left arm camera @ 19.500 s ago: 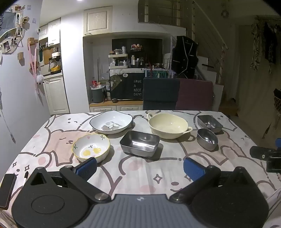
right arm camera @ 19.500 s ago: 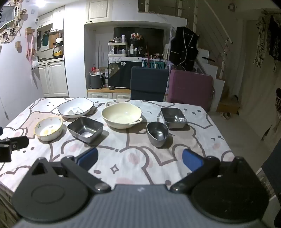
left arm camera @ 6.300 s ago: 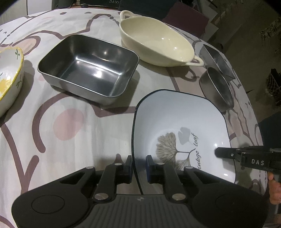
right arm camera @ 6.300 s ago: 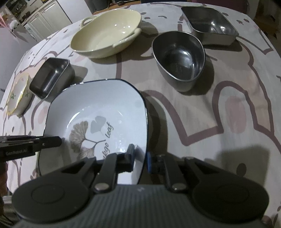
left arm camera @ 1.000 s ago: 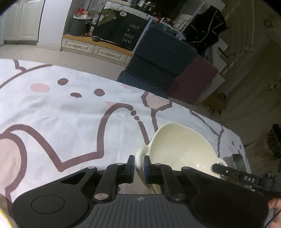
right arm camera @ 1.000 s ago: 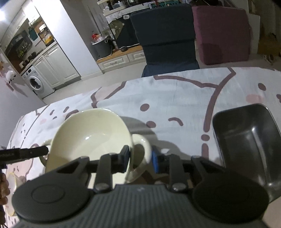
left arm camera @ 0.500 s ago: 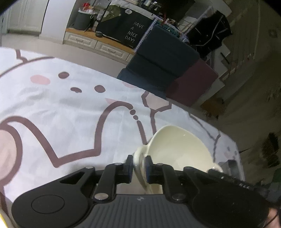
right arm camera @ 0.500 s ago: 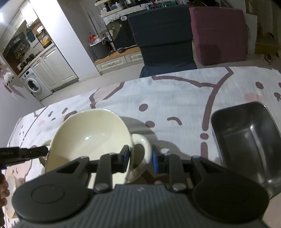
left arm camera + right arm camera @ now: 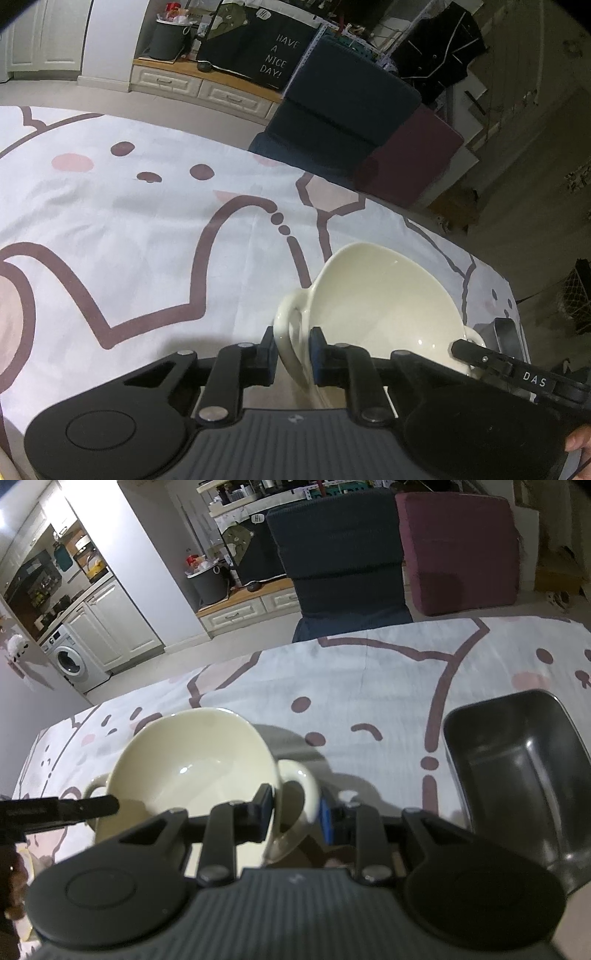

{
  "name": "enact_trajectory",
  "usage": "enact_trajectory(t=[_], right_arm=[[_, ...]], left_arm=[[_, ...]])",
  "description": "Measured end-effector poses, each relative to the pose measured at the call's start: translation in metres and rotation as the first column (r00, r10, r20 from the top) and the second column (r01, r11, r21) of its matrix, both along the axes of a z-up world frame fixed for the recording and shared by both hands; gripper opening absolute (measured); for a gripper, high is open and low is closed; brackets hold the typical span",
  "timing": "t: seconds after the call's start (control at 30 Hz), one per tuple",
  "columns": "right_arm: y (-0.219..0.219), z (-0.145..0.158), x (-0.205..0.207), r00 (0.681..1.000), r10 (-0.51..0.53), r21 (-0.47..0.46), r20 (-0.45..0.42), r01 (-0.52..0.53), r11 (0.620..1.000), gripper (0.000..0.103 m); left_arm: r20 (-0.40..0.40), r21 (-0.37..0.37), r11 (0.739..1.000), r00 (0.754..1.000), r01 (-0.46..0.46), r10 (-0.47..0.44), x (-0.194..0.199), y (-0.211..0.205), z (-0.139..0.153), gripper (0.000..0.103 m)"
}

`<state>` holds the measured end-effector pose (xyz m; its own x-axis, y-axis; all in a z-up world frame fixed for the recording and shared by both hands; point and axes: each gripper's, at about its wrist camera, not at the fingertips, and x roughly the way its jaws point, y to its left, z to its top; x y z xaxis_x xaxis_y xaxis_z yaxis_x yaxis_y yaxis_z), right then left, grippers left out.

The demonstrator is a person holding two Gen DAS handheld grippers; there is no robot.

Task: Organize plates and bowls
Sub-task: 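Grasp the cream bowl rim with the left gripper while the right gripper grasps it too, lift, then lift the cream bowl with both grippers and carry it toward the steel bowls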

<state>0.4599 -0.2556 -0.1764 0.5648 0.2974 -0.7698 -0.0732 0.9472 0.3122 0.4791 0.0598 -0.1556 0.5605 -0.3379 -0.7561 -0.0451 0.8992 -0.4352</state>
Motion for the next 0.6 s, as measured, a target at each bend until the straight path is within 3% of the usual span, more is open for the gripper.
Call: enact_trajectory(t=[0.2, 0.6], right_arm=[[-0.0038, -0.001, 0.0029, 1.0, -0.003, 0.024, -0.017, 0.004, 1.0, 0.031], [-0.0041, -0.007, 0.0023, 0.999, -0.024, 0.055, -0.034, 0.026, 0.998, 0.03]], left_arm=[[0.002, -0.016, 1.0, 1.0, -0.016, 0.016, 0.0, 0.0016, -0.0024, 0.019], [0.035, 0.03, 1.0, 0.999, -0.008, 0.007, 0.0007, -0.0039, -0.0019, 0.02]])
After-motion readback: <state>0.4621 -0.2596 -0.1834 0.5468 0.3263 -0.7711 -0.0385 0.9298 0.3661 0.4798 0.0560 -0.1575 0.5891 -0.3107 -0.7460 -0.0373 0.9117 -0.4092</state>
